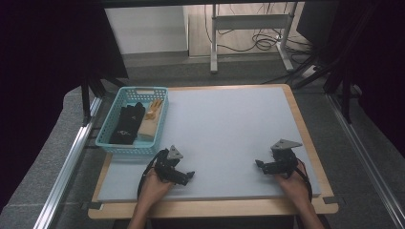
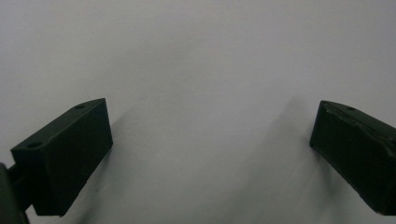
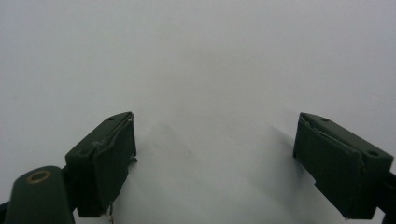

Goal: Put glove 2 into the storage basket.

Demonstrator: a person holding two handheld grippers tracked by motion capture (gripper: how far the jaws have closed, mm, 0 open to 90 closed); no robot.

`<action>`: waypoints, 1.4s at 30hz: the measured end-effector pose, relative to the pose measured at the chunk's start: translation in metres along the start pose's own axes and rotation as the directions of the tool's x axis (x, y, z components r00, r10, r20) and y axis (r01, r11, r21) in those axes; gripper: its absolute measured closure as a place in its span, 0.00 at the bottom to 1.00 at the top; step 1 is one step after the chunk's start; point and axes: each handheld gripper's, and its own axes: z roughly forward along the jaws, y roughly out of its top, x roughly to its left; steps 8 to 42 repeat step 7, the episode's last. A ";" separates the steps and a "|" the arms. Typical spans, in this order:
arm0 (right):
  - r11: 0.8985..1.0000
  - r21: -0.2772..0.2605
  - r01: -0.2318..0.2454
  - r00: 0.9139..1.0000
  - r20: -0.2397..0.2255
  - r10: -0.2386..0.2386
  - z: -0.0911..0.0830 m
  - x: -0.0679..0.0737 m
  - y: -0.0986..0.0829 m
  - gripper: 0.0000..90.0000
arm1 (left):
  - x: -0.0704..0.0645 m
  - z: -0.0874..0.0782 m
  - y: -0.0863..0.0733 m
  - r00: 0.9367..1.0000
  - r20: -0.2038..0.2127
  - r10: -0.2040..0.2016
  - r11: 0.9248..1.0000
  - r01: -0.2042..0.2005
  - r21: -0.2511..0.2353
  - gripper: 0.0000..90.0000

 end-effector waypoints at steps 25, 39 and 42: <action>1.000 0.000 0.000 1.000 0.000 0.000 0.000 0.000 0.000 0.14 | -0.001 0.000 0.000 1.000 -0.007 0.001 1.000 -0.001 0.004 0.00; 1.000 0.000 0.000 1.000 0.000 0.000 0.000 0.000 0.000 0.14 | -0.001 0.000 0.000 1.000 -0.007 0.001 1.000 -0.001 0.004 0.00; 1.000 0.000 0.000 1.000 0.000 0.000 0.000 0.000 0.000 0.14 | -0.001 0.000 0.000 1.000 -0.007 0.001 1.000 -0.001 0.004 0.00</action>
